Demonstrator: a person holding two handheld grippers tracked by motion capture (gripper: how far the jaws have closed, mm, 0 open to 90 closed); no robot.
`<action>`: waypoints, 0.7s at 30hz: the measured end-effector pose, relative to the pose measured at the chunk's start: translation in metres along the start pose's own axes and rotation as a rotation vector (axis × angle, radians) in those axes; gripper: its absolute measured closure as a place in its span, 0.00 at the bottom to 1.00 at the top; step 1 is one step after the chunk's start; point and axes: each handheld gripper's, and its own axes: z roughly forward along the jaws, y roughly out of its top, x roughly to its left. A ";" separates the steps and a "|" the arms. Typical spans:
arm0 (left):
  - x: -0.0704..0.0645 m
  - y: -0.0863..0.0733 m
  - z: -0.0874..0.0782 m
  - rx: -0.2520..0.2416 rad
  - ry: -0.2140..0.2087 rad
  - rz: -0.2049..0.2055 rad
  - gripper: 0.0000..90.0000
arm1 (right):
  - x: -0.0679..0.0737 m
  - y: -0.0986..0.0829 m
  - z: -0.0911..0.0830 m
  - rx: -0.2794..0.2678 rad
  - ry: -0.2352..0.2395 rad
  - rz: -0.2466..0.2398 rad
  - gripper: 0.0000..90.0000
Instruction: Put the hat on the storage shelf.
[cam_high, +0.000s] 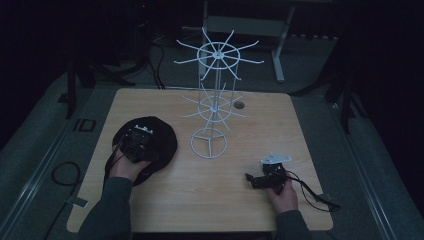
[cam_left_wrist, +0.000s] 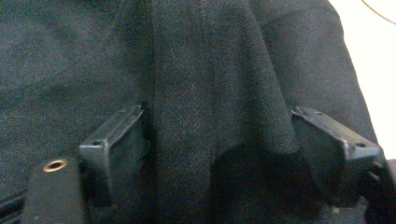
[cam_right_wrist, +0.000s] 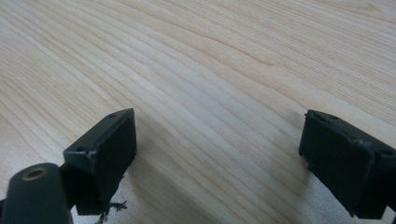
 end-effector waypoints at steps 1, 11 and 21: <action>0.000 0.000 0.000 0.008 0.004 0.000 0.27 | 0.000 0.000 0.000 0.000 0.000 0.000 0.12; 0.006 -0.002 -0.001 0.045 0.010 -0.016 0.59 | 0.000 0.000 0.000 0.000 0.000 0.000 0.12; 0.008 -0.001 -0.005 0.041 0.015 0.006 0.86 | 0.000 0.000 0.000 0.000 0.000 0.000 0.12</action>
